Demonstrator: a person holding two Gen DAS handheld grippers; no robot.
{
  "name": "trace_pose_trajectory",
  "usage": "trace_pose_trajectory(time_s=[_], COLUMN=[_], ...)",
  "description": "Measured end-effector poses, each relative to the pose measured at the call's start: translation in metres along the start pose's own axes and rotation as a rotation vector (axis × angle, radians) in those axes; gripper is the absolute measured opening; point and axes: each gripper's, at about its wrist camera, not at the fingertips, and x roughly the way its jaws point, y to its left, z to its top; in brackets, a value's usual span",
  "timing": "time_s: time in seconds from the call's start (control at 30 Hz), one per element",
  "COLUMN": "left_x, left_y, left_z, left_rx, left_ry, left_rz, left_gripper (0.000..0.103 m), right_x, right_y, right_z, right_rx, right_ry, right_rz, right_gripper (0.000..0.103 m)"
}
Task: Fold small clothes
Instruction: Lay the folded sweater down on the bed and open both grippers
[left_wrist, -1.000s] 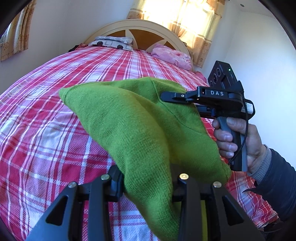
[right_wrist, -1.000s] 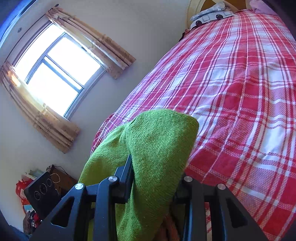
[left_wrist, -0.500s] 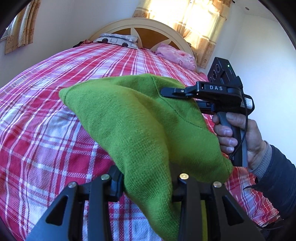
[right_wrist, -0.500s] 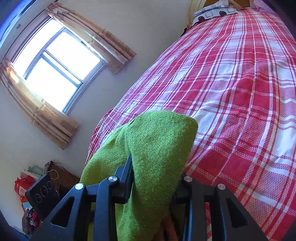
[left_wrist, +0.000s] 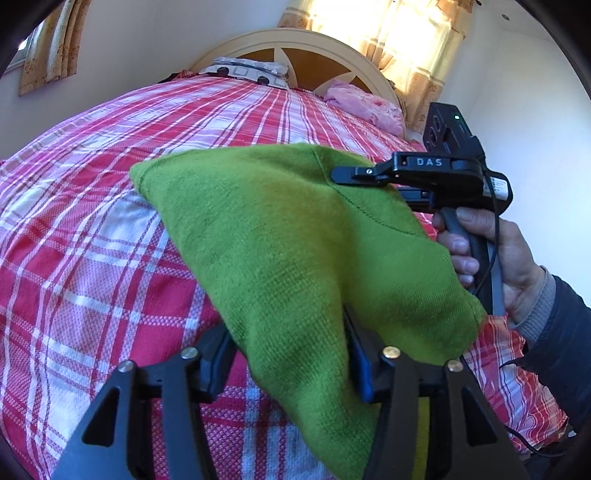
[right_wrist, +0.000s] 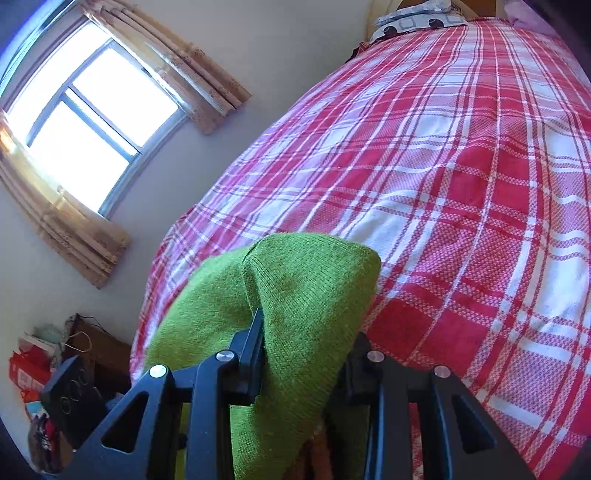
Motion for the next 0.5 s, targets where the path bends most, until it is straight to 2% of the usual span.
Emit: trace_pose_trajectory(time_s=[0.17,0.2,0.27,0.3,0.33,0.37,0.4,0.47,0.5], left_x=[-0.013,-0.017,-0.029,-0.032,-0.037,-0.039,-0.039,-0.035,-0.033], left_y=[-0.005,-0.004,-0.004,-0.003,-0.001,0.001,0.004,0.013,0.018], left_z=[0.002,0.003,0.006,0.008,0.010,0.011,0.011,0.010,0.008], left_rx=[0.008,0.008,0.012,0.013,0.016,0.022,0.029,0.035,0.021], left_ry=[-0.023,-0.035,-0.088,-0.105,-0.129,-0.143,-0.153,-0.154,-0.150], left_rz=[0.028,0.036,0.058,0.074,0.102,0.124,0.151,0.227,0.224], left_gripper=[0.065,0.070,0.077,0.081,0.084,0.086,0.090,0.091,0.092], right_x=[-0.004,-0.009,-0.022,-0.032,-0.040,-0.047,-0.060,-0.071,-0.075], right_y=[-0.001,-0.001,0.003,0.008,0.014,0.021,0.032,0.050,0.060], right_z=[0.000,-0.001,-0.002,-0.004,-0.007,-0.010,-0.017,-0.028,-0.035], right_rx=[-0.013,-0.019,-0.031,-0.047,-0.066,-0.083,-0.110,-0.148,-0.168], right_ry=[-0.011,-0.018,-0.046,-0.066,-0.086,-0.102,-0.133,-0.153,-0.147], right_rz=[-0.058,-0.067,-0.091,-0.102,-0.102,-0.104,-0.103,-0.066,-0.031], right_gripper=[0.037,0.038,0.042,0.049,0.057,0.059,0.060,0.060,0.060])
